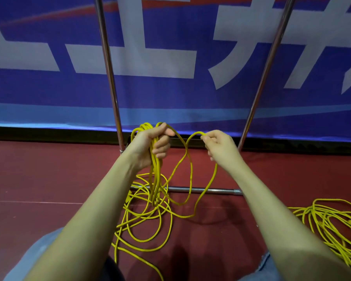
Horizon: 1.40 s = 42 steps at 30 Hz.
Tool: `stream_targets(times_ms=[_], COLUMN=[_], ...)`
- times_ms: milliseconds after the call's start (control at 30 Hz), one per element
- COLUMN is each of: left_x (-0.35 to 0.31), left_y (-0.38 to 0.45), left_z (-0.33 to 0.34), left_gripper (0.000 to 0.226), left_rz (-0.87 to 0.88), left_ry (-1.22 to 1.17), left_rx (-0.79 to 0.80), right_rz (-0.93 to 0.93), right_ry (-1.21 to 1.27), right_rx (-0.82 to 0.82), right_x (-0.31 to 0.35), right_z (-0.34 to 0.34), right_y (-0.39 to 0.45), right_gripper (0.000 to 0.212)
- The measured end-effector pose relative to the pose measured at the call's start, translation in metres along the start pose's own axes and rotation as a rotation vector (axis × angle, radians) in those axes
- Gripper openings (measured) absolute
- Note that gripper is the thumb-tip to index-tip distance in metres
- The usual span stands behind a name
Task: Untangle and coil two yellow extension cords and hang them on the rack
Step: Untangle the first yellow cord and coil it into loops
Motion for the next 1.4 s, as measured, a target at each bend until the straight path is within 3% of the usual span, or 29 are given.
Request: stream_targets(times_ms=[100,167,267,367,467,600,767,933,1067,1267,1400], left_x=[0.007,0.017,0.028,0.021,0.006,-0.004,-0.009,-0.018,-0.025,-0.027,-0.025], left_y=[0.001,0.002,0.003,0.008,0.008,0.005,0.002,-0.001,0.000,0.002,0.001], left_z=[-0.002,-0.004,0.000,0.003,0.001,0.006,0.007,0.000,-0.006,0.002,-0.002], left_gripper=[0.047,0.045,0.043,0.039,0.030,0.026,0.038,0.027,0.023,0.016,0.017], left_rz=[-0.033,-0.108,-0.153,-0.016,0.130,0.160,0.148,0.153,0.198,0.363,0.360], left_ry=[-0.004,0.082,0.013,-0.200,-0.321,-0.340,-0.271,-0.098,-0.065,-0.351,-0.456], left_rx=[-0.020,-0.068,-0.079,-0.073,-0.101,-0.057,-0.038,-0.071,-0.094,-0.113,-0.124], right_rz=[-0.041,-0.116,-0.189,-0.160,-0.105,-0.041,-0.065,-0.124,0.000,0.115,0.076], right_ry=[0.335,0.416,0.387,0.317,0.304,0.157,0.219,0.231,0.380,0.407,0.350], right_rx=[-0.021,0.023,0.162,0.339,0.397,0.496,0.576,0.545,0.565,0.556,0.477], right_x=[0.008,0.023,0.039,0.039,0.030,0.019,0.023,0.033,0.029,0.012,0.014], right_z=[-0.001,0.001,0.013,0.035,0.050,0.069,0.084,0.073,0.067,0.078,0.075], right_y=[-0.007,-0.013,-0.017,-0.021,-0.022,-0.023,-0.027,-0.025,-0.026,-0.028,-0.027], right_gripper=[0.020,0.023,0.024,0.023,0.017,0.009,0.012,0.005,0.012,0.021,0.020])
Point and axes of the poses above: each hand's wrist, its own y-axis towards the middle knuckle, its own z-axis out of the palm, x = y × z, the point moved 9 cm from there along y, towards the middle knuckle, and after that the axes turned 10 degrees about x, right-handed, at the moved point
